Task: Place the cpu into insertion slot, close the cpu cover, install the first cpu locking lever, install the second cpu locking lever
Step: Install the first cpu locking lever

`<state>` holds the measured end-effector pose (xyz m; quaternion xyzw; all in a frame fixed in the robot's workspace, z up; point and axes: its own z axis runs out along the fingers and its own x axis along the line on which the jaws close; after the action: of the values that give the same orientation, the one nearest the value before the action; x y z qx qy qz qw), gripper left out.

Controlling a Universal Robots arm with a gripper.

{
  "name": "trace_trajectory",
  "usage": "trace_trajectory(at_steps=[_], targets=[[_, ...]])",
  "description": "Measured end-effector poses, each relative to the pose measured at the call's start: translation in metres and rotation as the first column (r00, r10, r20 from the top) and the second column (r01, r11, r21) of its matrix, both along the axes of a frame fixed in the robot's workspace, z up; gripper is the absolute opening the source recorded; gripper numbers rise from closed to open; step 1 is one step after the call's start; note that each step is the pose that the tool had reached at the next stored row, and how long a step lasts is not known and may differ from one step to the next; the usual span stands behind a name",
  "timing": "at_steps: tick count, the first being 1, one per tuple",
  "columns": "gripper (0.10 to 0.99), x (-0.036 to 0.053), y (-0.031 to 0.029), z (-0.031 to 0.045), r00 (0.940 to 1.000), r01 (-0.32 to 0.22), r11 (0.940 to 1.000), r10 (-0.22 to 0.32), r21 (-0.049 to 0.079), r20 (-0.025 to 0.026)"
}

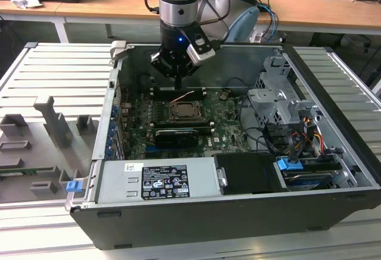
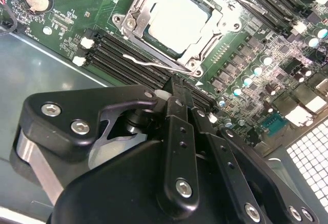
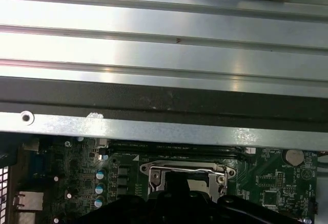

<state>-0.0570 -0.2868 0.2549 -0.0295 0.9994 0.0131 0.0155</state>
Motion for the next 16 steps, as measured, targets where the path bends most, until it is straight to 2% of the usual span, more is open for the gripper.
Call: trace_trajectory(at_steps=[6,8,11,16], targets=[[0.106,0.0018,-0.0004,-0.0007,1.0,0.0,1.0,0.0,0.002,0.0],[0.106,0.0032,-0.0014,-0.0014,1.0,0.0,0.9997,0.0,0.026,0.0],[0.106,0.0039,-0.0017,-0.0043,1.0,0.0,0.999,0.0,0.044,0.0001],[0.106,0.0038,-0.0018,-0.0125,1.0,0.0,0.9989,0.0,0.046,0.0001]])
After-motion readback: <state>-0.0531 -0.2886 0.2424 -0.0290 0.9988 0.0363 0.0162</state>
